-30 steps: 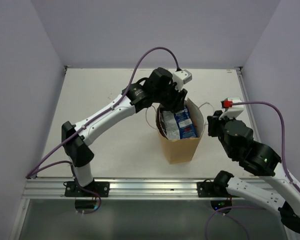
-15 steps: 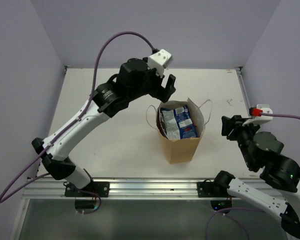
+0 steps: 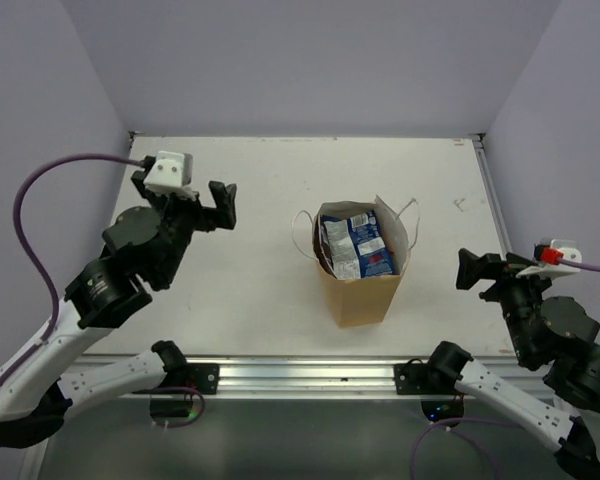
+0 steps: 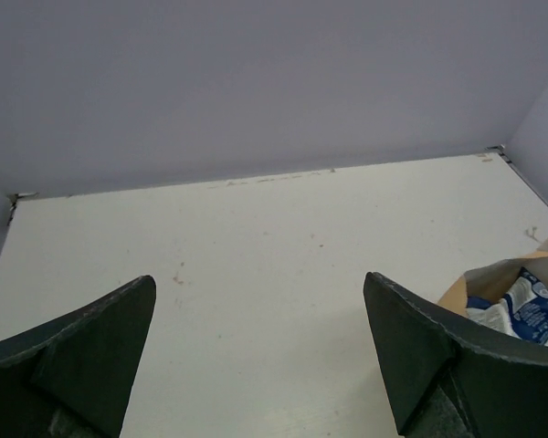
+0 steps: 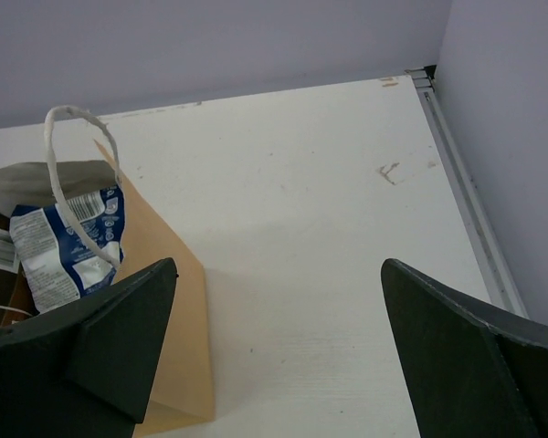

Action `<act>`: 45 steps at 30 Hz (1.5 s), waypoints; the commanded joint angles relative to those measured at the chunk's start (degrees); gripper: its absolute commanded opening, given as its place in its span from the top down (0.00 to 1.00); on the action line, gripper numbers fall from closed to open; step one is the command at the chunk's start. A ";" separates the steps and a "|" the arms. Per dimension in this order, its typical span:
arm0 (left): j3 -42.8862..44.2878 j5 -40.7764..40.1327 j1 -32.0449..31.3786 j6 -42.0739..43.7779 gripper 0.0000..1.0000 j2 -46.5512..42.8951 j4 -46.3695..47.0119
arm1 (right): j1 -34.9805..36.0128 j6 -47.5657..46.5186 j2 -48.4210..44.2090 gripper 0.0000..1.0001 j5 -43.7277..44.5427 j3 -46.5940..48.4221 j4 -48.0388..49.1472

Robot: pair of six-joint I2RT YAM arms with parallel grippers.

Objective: Place the snacks into the paper bag
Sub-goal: Reset both arms

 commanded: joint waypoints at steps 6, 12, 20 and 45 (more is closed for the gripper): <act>-17.02 -15.34 -0.06 -5.50 0.00 -21.33 1.11 | 0.05 2.02 -8.21 0.01 0.72 -3.79 -0.74; -25.04 -16.67 -0.06 -9.45 0.00 -31.79 -1.00 | 0.05 2.28 -11.82 0.01 0.01 -7.66 2.42; -28.64 -16.84 -0.06 -10.51 0.00 -35.06 -0.04 | 0.05 0.88 -12.26 0.02 -0.60 -13.02 6.82; -32.95 6.53 23.58 -5.24 0.00 -32.68 7.17 | -0.03 -2.03 -16.40 0.01 -3.06 -15.84 9.55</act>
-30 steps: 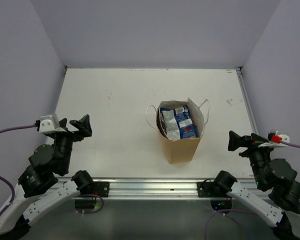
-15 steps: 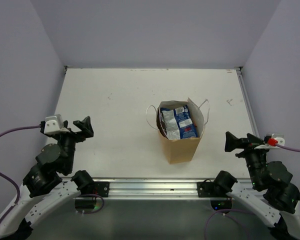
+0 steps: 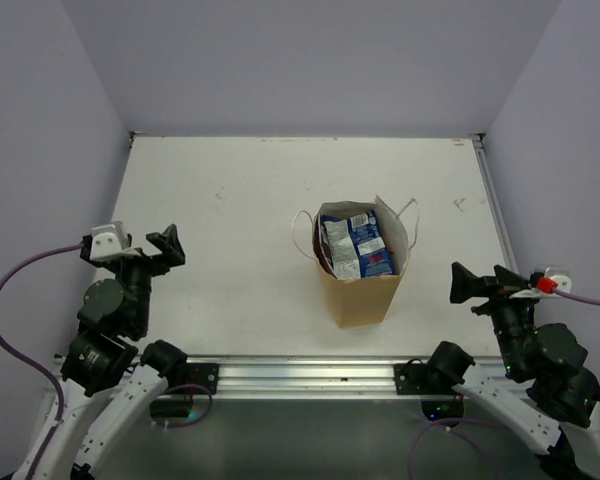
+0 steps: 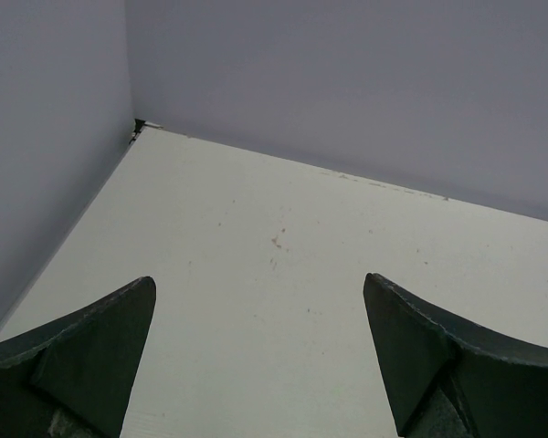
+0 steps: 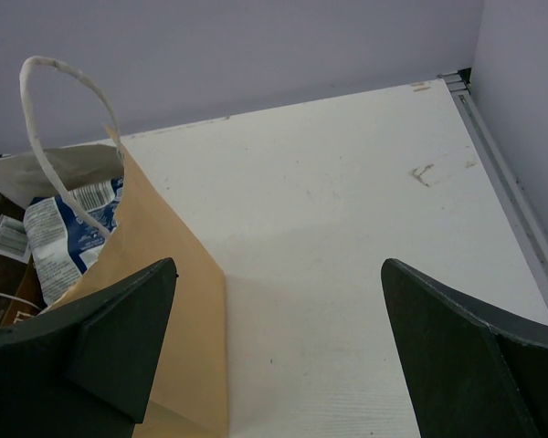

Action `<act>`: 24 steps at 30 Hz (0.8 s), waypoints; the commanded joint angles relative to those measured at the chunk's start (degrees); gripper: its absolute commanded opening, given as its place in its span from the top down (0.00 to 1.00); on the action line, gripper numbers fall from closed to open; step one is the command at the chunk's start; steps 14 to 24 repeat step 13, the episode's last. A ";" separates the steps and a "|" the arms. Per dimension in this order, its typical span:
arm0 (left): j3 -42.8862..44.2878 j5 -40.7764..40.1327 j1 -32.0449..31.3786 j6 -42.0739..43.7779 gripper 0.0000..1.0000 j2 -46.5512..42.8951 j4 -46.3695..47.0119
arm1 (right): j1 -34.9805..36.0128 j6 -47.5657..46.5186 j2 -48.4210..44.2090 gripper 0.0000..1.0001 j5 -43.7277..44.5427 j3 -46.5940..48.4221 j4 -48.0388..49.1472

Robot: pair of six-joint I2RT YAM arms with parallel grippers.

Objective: Place the snacks into the paper bag
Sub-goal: Reset both arms

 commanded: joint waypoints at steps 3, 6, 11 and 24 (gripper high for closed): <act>-0.58 7.28 4.10 0.64 0.00 1.53 4.26 | -0.03 -0.43 0.54 0.01 -0.37 -0.21 2.21; -0.58 8.95 5.59 0.47 0.00 1.88 4.53 | -0.12 -0.34 0.63 0.01 -0.46 -0.21 2.12; -0.67 10.89 7.61 0.29 0.00 2.14 4.88 | -0.03 -0.25 1.07 0.01 -0.46 -0.12 2.03; -0.76 11.24 8.14 0.20 0.00 2.05 4.88 | -0.03 -0.25 1.24 0.02 -0.55 -0.12 2.03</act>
